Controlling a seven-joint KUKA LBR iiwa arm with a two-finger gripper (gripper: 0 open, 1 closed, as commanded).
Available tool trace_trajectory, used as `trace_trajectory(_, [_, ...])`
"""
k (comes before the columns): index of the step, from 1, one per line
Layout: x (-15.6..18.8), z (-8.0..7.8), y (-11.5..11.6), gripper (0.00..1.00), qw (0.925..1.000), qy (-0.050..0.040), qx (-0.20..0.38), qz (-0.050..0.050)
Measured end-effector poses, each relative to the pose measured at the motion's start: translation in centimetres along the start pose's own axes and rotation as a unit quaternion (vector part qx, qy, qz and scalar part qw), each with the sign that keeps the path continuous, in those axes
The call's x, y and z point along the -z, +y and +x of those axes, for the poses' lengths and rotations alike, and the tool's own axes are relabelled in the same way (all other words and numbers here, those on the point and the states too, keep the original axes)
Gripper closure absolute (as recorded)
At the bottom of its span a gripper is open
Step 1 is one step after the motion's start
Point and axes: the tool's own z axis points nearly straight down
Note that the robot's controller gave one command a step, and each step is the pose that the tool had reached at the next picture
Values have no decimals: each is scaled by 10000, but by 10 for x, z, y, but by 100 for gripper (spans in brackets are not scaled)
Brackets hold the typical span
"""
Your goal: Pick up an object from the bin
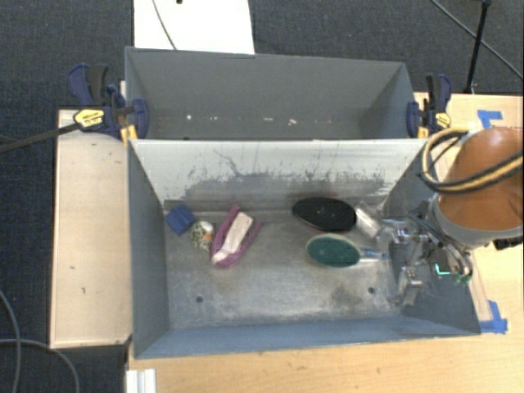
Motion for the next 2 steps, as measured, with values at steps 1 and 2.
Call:
trace_trajectory(1, [-49, -15, 68, 0, 9992, -32, -402, -9])
trace_trajectory(2, [-78, -37, 72, 0, 9996, -86, -276, 25])
